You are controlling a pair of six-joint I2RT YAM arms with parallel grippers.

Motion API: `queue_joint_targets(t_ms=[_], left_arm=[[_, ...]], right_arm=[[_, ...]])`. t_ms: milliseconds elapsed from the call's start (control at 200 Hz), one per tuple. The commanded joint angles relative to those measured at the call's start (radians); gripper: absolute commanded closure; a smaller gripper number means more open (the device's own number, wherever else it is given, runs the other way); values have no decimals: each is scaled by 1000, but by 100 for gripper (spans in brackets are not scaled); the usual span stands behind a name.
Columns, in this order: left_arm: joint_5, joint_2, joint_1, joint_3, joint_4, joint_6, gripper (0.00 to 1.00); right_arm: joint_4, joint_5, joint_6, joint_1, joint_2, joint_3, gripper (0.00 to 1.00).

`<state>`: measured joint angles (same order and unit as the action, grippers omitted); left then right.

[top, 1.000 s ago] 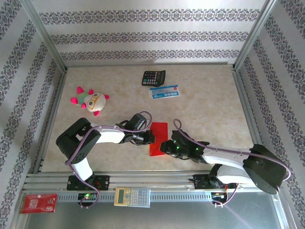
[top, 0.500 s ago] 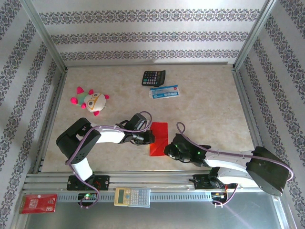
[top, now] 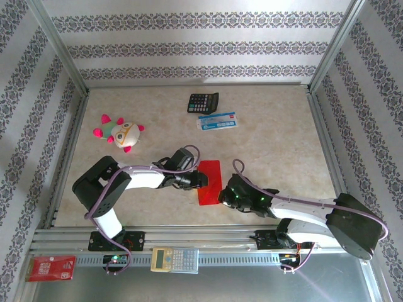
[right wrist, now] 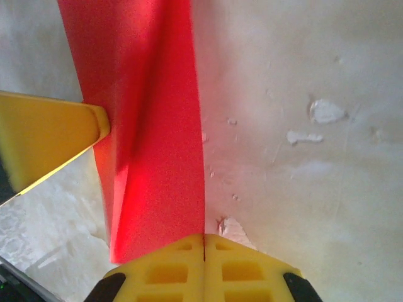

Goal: Fold a paper plane with a square sheet of paper (pick it up from the middle)

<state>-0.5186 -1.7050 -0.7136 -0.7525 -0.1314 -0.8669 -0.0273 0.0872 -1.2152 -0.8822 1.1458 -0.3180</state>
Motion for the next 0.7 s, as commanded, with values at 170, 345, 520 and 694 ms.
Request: queue_joint_targets(t_ms=[170,345,520,694], left_arm=[[-27,215,146,-13,59,-45,53],[-15,352,270,1,182,13,46],[36,431,340,22,291,60,44],[41,439,373,79,310,31,48]], right_arm=[[459,115,361,230,-70,-205,100],[874,-48,649,272,-2,-509,100],[1043,-240,725,49,233,-744,100],[959,-189,677,-119,447,-831,100]])
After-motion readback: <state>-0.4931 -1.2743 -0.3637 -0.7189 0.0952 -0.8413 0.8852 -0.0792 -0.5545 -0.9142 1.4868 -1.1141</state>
